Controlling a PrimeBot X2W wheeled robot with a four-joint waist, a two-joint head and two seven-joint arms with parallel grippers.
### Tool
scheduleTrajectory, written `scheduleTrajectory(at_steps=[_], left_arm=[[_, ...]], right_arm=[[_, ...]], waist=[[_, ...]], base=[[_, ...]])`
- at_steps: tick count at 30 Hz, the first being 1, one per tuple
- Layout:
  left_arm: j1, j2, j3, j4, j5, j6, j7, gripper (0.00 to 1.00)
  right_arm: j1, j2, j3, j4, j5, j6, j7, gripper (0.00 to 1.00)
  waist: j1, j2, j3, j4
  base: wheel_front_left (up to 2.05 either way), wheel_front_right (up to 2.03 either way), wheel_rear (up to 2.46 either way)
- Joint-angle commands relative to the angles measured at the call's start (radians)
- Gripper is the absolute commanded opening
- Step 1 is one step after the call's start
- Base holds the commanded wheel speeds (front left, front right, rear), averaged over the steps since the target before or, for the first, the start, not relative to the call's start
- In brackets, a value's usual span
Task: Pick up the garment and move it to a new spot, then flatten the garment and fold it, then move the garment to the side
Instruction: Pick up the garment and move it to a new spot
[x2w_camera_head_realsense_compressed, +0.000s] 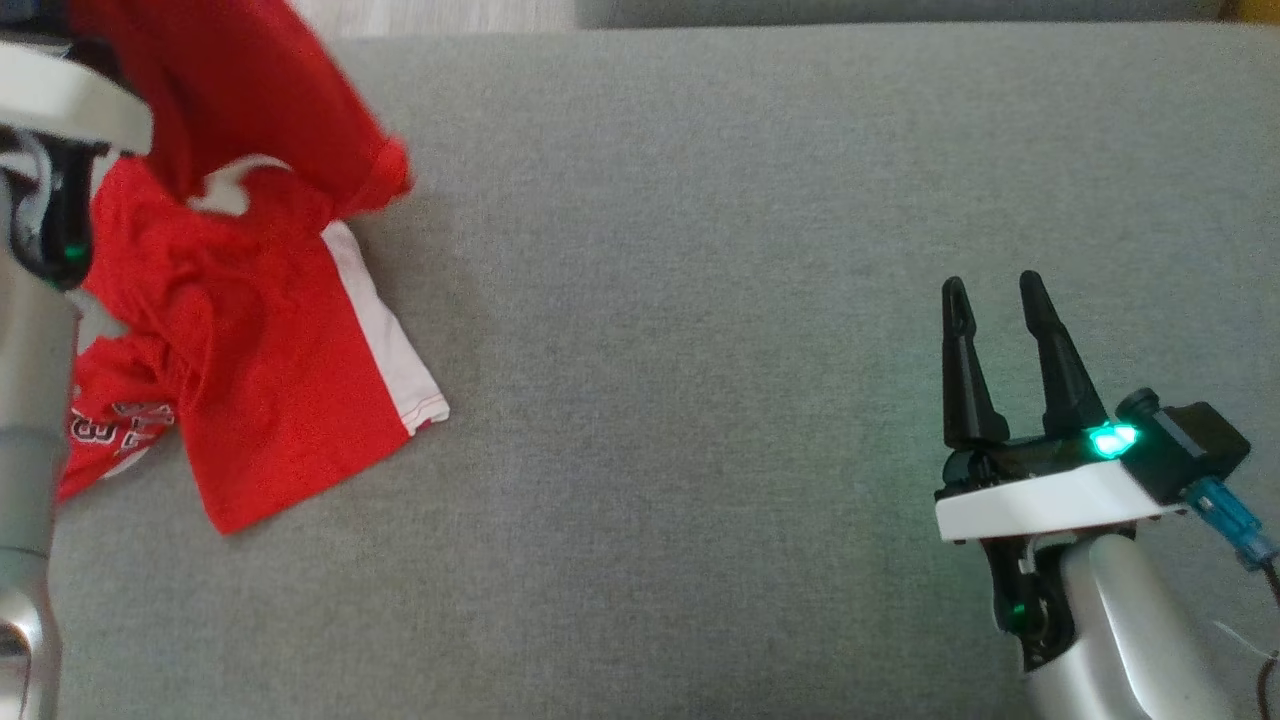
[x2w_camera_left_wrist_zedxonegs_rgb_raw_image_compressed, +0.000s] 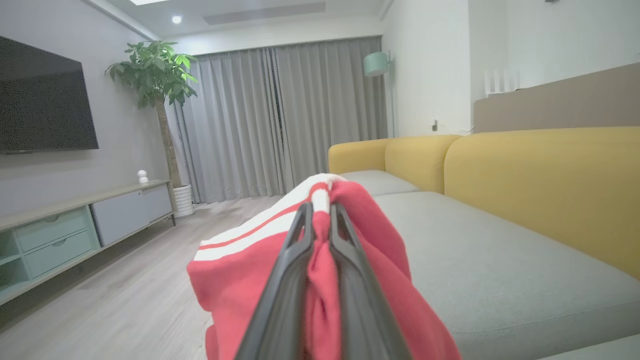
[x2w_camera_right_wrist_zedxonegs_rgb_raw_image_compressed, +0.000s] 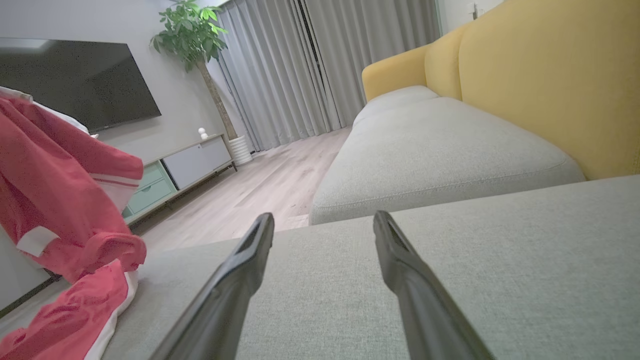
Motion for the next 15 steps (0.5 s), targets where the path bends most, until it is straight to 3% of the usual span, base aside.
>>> scheduleTrajectory(at_steps=[1, 15], left_arm=[[-0.044, 0.051, 0.015, -0.069, -0.009, 0.002, 0.019, 0.0], [0.089, -0.037, -0.067, -0.421, -0.031, 0.079, 0.187, 0.0]], right_arm=[[0.002, -0.004, 0.028, -0.03, 0.012, -0.001, -0.011, 1.0], [-0.004, -0.004, 0.047, -0.035, 0.049, -0.001, -0.011, 1.0]], waist=[[0.0001, 0.0, -0.027, -0.015], [0.0001, 0.0, -0.075, -0.145]], base=[[0.0, 0.0, 0.0], [0.0, 0.0, 0.0]])
